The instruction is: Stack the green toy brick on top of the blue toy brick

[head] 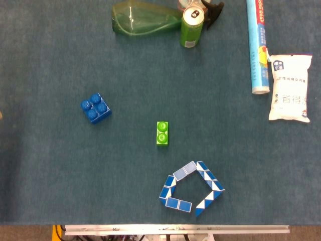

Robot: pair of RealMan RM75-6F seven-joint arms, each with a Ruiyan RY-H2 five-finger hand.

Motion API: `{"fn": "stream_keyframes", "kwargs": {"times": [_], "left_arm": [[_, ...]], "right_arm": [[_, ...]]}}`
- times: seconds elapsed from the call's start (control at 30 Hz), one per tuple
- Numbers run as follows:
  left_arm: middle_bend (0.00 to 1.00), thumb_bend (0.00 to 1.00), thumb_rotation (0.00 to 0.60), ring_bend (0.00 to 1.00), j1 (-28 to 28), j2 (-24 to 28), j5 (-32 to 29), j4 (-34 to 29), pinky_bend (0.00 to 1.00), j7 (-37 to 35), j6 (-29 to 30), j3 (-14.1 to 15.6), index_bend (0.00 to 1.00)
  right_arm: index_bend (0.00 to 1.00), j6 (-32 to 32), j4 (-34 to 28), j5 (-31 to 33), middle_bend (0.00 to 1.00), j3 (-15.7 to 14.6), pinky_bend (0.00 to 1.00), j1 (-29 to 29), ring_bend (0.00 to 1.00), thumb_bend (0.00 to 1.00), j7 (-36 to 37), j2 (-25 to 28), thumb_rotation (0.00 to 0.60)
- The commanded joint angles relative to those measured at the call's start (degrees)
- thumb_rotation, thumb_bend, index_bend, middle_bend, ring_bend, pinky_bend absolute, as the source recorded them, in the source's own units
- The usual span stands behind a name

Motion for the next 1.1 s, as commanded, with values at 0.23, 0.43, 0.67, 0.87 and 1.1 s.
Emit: {"fn": "stream_keyframes", "kwargs": {"times": [0.23, 0.43, 0.67, 0.87, 1.1], "left_arm": [[0.43, 0.76, 0.600, 0.30, 0.14, 0.27, -0.08, -0.17, 0.43, -0.04, 0.38, 0.01, 0.54], [0.42, 0.76, 0.600, 0.32, -0.25, -0.09, 2.71, 0.97, 0.46, -3.06, 1.59, 0.30, 0.52], [0.23, 0.76, 0.600, 0.22, -4.04, 1.07, 10.52, 3.07, 0.46, -11.60, 0.39, 1.68, 0.43], [0.15, 0.76, 0.600, 0.15, -9.97, 1.39, 17.85, 6.93, 0.36, -16.16, -0.75, 1.28, 0.40], [0.09, 0.69, 0.600, 0.08, -17.57, 1.83, 22.41, 9.30, 0.27, -19.07, -8.69, 3.15, 0.35]], "right_arm": [[0.43, -0.10, -0.28, -0.45, 0.43, -0.14, 0.41, 0.09, 0.33, 0.24, 0.04, 0.17, 0.600], [0.43, -0.34, -0.41, 0.28, 0.43, 0.12, 0.41, 0.01, 0.33, 0.24, 1.08, 0.67, 0.600], [0.43, -0.31, -0.36, 1.71, 0.43, 0.94, 0.41, -0.17, 0.33, 0.24, 2.17, 1.08, 0.600], [0.43, -1.75, 0.13, 3.45, 0.43, 1.77, 0.41, 0.40, 0.33, 0.24, 2.58, 1.09, 0.600], [0.43, -2.78, 0.64, 5.76, 0.43, 2.90, 0.41, 0.52, 0.33, 0.24, 5.06, 1.80, 0.600]]}}
